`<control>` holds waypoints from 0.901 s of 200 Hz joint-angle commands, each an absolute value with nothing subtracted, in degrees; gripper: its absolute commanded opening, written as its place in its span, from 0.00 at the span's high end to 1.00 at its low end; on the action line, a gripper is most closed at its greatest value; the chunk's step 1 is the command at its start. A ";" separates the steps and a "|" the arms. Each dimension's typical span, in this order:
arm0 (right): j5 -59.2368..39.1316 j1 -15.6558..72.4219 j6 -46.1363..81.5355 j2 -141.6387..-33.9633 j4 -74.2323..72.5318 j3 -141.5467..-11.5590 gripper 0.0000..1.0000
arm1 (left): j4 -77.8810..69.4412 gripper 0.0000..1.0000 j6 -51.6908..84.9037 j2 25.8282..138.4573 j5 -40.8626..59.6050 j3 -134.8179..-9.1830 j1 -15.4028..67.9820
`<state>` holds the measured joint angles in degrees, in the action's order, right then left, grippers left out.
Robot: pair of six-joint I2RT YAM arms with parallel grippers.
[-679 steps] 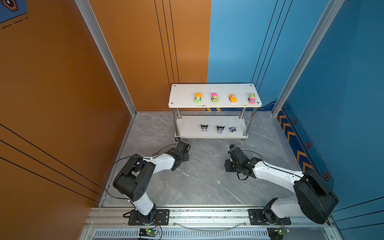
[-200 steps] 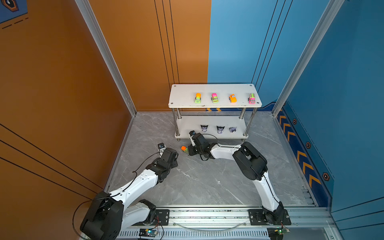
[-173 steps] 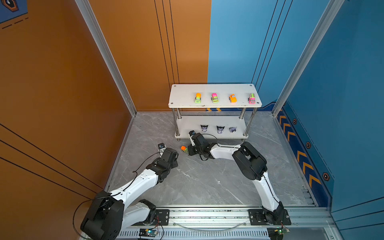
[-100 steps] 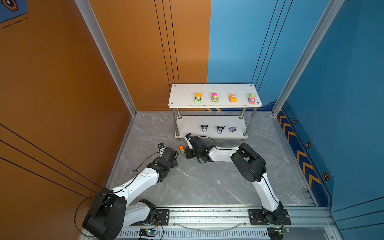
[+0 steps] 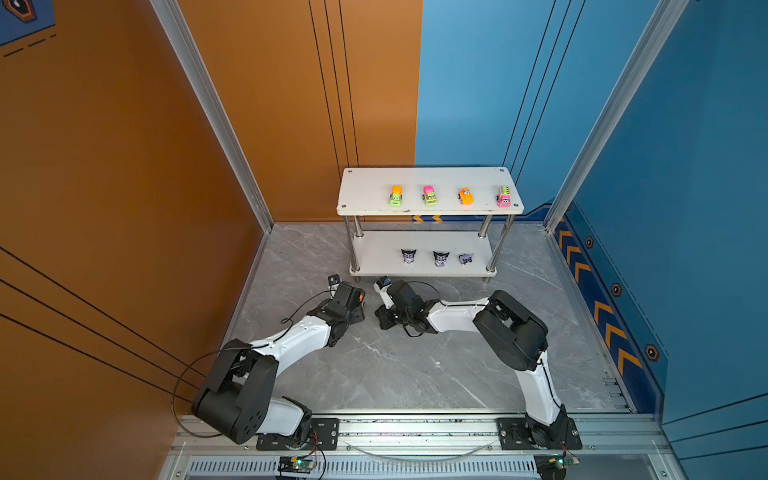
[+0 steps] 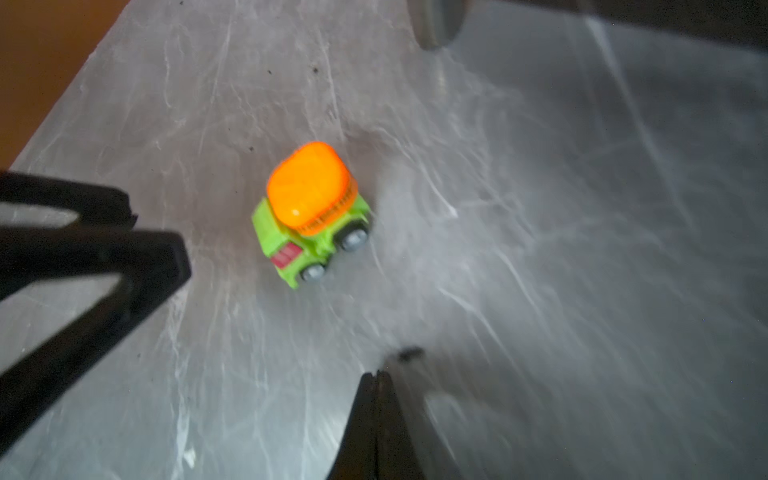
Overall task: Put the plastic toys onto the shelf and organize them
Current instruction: 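Close the left gripper on the orange-and-green truck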
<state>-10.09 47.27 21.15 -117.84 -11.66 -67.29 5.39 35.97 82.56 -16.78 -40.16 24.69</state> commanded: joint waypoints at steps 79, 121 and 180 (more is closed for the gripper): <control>-6.43 40.69 25.14 -101.14 -8.71 -50.52 0.96 | 3.30 0.41 30.09 92.23 -12.85 -47.00 24.14; -5.19 40.54 25.43 -97.85 -8.00 -48.30 0.95 | 4.66 0.54 28.76 96.71 -12.61 -50.54 24.08; -5.09 40.52 25.93 -97.42 -7.83 -47.39 0.95 | 5.05 0.69 29.91 97.13 -12.87 -50.12 24.68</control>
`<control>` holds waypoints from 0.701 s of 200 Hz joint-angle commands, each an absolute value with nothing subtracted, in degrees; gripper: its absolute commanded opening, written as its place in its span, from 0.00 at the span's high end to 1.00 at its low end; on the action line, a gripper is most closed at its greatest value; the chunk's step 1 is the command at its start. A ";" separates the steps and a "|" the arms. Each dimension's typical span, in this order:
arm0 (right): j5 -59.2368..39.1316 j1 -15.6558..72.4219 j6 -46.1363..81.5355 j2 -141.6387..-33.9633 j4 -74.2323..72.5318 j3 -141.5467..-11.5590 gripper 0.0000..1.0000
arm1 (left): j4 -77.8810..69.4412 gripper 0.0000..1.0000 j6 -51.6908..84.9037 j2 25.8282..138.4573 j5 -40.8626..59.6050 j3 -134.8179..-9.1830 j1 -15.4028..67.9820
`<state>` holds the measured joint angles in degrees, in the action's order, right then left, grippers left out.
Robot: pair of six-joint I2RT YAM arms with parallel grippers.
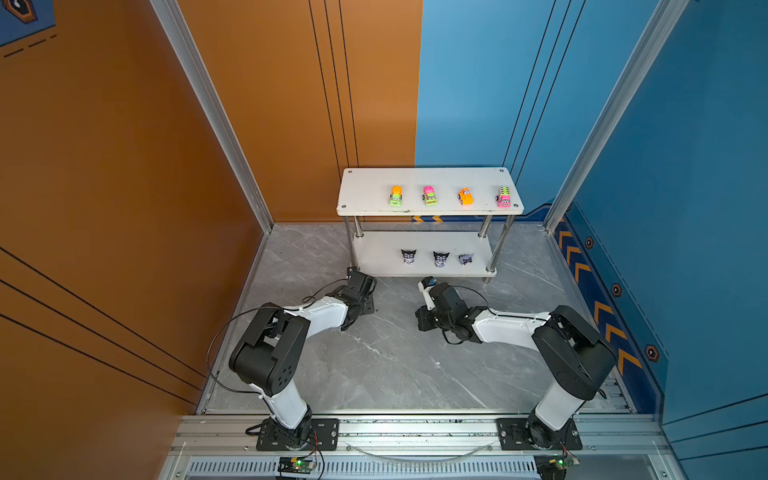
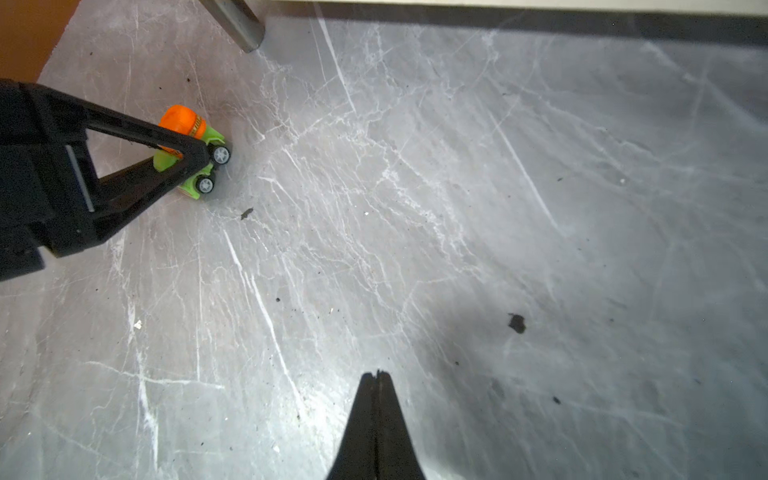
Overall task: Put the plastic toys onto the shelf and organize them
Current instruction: 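Close the left gripper on the orange-and-green truck, then lift the truck with the left gripper up over the top board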
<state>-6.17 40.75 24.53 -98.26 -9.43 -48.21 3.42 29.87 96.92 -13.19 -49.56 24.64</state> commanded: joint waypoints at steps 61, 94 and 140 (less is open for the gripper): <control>-4.54 40.55 26.02 -96.20 -7.86 -46.12 0.95 | 14.36 0.79 28.17 90.69 -14.12 -53.96 26.28; -4.13 40.52 26.18 -95.43 -7.56 -45.13 0.95 | 26.69 0.79 23.84 79.67 -20.08 -62.26 30.72; -4.88 40.52 26.74 -95.50 -7.82 -45.02 0.95 | 38.05 0.81 16.59 73.71 -27.97 -80.77 35.85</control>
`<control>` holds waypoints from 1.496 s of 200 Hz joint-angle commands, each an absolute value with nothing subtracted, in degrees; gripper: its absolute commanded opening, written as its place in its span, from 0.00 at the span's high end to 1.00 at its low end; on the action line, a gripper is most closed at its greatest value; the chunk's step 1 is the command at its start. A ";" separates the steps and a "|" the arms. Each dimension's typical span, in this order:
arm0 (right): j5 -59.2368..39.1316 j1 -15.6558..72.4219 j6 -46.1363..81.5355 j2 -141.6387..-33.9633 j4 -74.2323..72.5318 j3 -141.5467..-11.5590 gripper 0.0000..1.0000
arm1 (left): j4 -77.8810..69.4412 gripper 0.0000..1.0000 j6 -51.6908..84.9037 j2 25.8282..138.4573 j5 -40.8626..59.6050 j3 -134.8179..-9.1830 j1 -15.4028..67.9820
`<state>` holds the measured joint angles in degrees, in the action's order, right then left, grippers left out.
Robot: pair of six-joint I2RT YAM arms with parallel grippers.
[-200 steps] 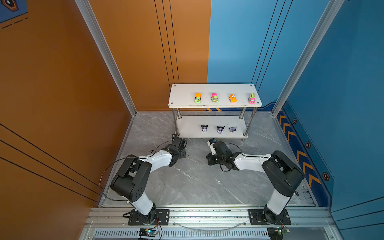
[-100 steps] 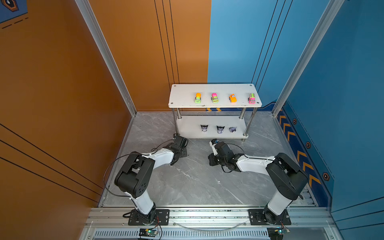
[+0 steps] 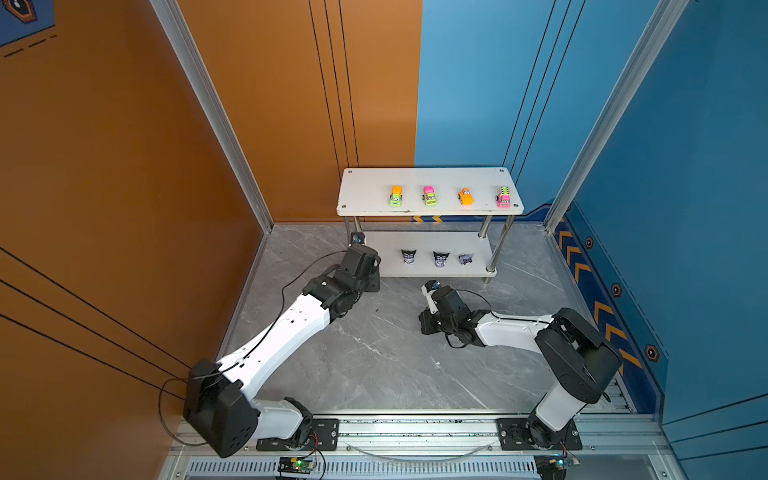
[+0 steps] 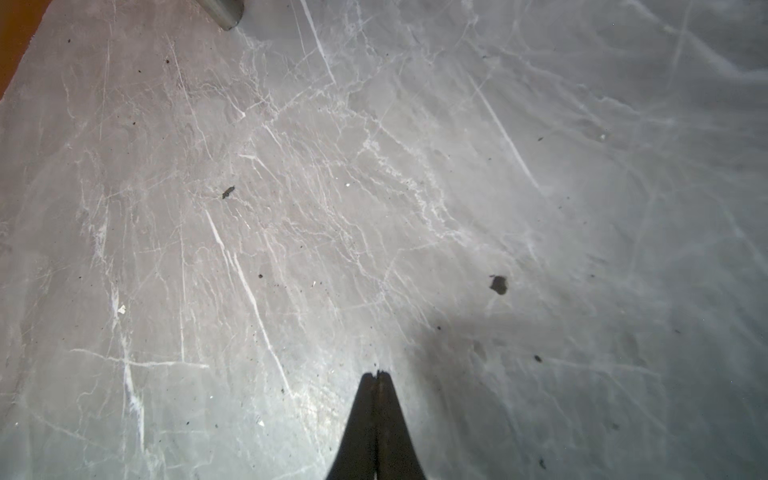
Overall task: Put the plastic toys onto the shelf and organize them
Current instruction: 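Lift the truck with the left gripper up over the top board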
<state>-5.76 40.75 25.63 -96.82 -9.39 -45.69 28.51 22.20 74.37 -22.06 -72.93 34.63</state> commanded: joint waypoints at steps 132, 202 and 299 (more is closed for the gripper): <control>-4.17 40.60 26.41 -93.86 -7.08 -43.77 0.95 | 50.97 0.82 5.83 100.01 -21.69 -126.39 26.76; -4.57 40.59 26.46 -94.45 -7.19 -43.86 0.95 | 50.89 0.83 8.92 104.01 -14.81 -129.02 22.42; -4.69 40.56 26.71 -94.83 -7.29 -43.84 0.95 | 50.84 0.83 10.97 107.04 -13.56 -130.99 21.51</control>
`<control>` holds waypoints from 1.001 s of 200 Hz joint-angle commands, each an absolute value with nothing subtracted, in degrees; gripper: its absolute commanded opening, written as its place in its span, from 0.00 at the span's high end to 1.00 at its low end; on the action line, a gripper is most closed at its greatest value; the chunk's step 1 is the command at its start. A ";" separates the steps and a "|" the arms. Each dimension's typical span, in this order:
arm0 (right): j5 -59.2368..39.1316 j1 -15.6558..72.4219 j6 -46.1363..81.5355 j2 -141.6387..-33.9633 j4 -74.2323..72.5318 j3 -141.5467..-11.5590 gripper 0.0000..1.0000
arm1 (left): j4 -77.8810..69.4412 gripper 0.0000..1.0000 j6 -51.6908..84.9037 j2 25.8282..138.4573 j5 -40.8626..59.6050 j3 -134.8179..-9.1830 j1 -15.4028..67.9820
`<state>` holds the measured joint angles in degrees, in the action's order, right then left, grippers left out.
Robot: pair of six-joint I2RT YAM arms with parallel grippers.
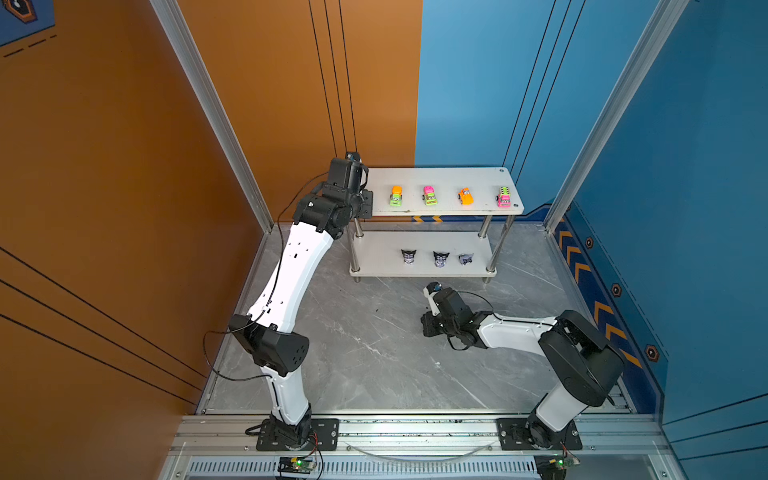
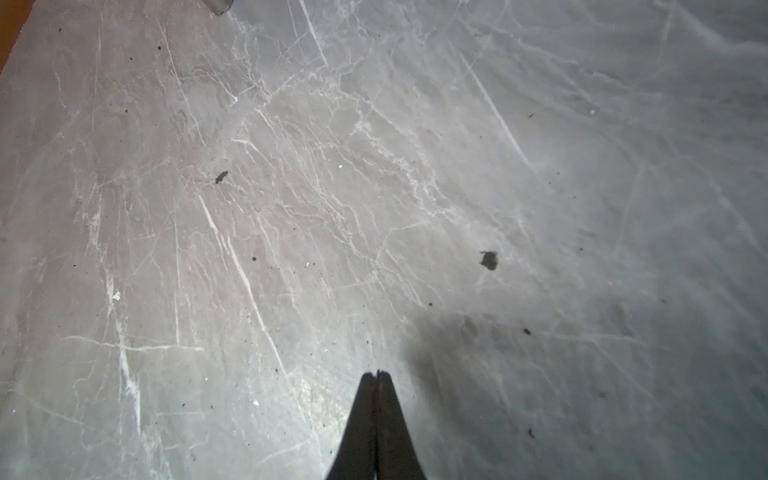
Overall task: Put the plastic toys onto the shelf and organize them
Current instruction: 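Lift the truck with the left gripper up over the top board, then lower the truck onto the top board and open the left gripper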
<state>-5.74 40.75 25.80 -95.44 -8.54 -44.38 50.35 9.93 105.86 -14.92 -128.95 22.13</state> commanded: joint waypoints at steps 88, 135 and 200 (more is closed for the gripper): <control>-4.66 40.54 26.63 -95.07 -7.29 -43.85 0.95 | 50.81 0.72 11.69 108.23 -13.52 -131.65 21.19; -4.54 40.53 26.67 -95.11 -7.29 -43.86 0.95 | 50.89 0.67 11.84 108.63 -13.53 -131.57 20.92; -4.49 38.76 26.64 -95.20 -7.16 -43.86 0.95 | 50.87 0.63 11.96 108.92 -13.45 -132.10 20.79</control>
